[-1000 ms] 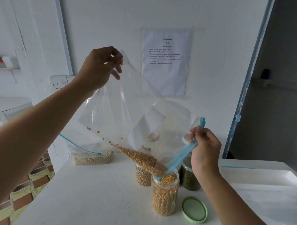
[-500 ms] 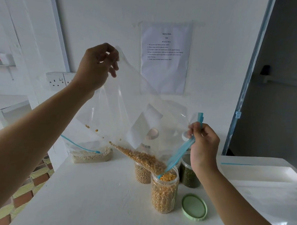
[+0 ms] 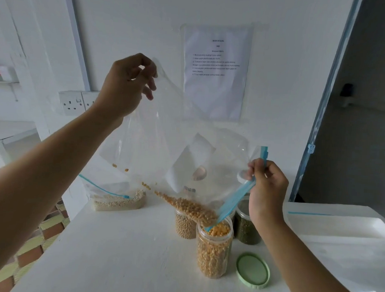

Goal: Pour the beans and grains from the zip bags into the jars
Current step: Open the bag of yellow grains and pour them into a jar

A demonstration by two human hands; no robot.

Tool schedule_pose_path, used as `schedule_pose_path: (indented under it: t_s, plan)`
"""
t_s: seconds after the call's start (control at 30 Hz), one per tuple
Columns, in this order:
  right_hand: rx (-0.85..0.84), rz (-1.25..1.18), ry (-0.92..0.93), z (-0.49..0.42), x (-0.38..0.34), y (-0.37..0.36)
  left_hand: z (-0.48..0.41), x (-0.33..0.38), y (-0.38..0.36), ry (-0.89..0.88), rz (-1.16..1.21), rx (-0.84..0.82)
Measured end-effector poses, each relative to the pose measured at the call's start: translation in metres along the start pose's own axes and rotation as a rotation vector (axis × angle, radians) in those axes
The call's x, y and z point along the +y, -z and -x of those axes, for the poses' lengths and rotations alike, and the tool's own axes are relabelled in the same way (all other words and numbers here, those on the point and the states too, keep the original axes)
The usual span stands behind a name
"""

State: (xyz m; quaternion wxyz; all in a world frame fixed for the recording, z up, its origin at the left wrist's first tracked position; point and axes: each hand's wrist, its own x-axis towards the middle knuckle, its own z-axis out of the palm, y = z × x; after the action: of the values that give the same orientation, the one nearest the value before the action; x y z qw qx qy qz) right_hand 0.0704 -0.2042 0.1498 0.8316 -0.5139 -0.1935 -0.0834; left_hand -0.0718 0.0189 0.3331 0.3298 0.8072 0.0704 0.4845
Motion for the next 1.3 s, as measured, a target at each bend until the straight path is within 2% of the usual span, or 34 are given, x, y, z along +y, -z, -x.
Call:
schedule_pose_path:
  t_s: [0.43, 0.6, 0.93, 1.3]
  plan:
    - [0.041, 0.038, 0.04, 0.003, -0.003, 0.001, 0.007, 0.011, 0.001, -0.042, -0.012, 0.006]
    - [0.063, 0.041, 0.019, -0.001, -0.002, 0.003, 0.008, 0.006, -0.001, 0.023, -0.019, -0.026]
    - [0.083, 0.034, 0.012, -0.001, 0.003, 0.004, 0.001, 0.009, -0.003, 0.018, -0.006, -0.021]
    - [0.031, -0.037, -0.014, -0.002, -0.001, 0.0, -0.006, 0.017, -0.001, -0.045, 0.009, -0.027]
